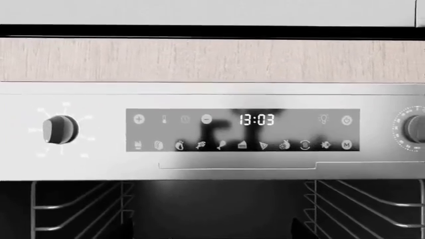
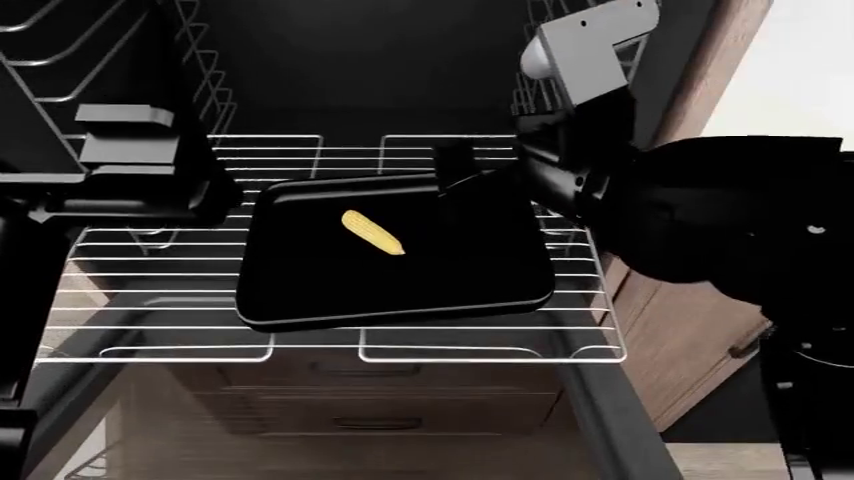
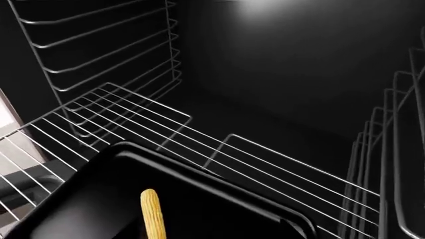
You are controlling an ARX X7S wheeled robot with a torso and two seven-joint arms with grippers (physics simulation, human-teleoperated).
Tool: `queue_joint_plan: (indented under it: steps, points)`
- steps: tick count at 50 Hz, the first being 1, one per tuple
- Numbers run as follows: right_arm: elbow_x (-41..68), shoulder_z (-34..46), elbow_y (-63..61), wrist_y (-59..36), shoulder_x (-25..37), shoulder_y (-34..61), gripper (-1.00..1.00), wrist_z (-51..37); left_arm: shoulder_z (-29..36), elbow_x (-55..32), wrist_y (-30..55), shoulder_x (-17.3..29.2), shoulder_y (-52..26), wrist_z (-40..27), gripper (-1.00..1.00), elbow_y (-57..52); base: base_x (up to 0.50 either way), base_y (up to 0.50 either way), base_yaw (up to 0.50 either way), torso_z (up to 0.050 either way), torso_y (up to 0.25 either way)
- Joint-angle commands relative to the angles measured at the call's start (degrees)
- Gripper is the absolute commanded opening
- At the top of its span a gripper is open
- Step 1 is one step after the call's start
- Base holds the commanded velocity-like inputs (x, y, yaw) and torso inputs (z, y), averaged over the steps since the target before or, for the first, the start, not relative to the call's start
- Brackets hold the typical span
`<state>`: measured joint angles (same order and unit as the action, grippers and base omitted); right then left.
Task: Pick the corn from the oven and place it on the plate on the counter.
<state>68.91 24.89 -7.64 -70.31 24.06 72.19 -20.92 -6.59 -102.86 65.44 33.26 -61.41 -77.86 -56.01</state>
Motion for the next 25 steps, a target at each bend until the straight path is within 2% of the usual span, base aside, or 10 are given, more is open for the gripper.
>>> queue_joint_plan:
  steps: [1,6,18,25]
  points:
    - [-2.72,4.54,7.48,-0.93,-0.75,5.07,1.0,8.0,0.7,-0.65,-0.75,-0.25,0.27,-1.06,1.0,-0.62,0.0,0.0,0.0,0.0,0.0]
    - [-2.2,6.18,6.56,-1.55,-1.29,5.25,1.0,9.55,0.99,-0.6,-0.84,-0.38,0.16,-0.99,1.0,-0.63,0.0,0.0,0.0,0.0,0.0]
    - [-9.94,14.61,16.22,0.93,-3.32,9.88,1.0,17.23,2.0,-0.93,-1.33,-0.69,-0.6,-1.72,1.0,-0.71,0.0,0.0,0.0,0.0,0.0]
    - [-8.8,14.71,16.44,0.25,-4.65,7.5,1.0,15.76,2.36,-0.23,-1.22,-1.3,-0.07,-1.32,1.0,-0.88,0.0,0.0,0.0,0.0,0.0]
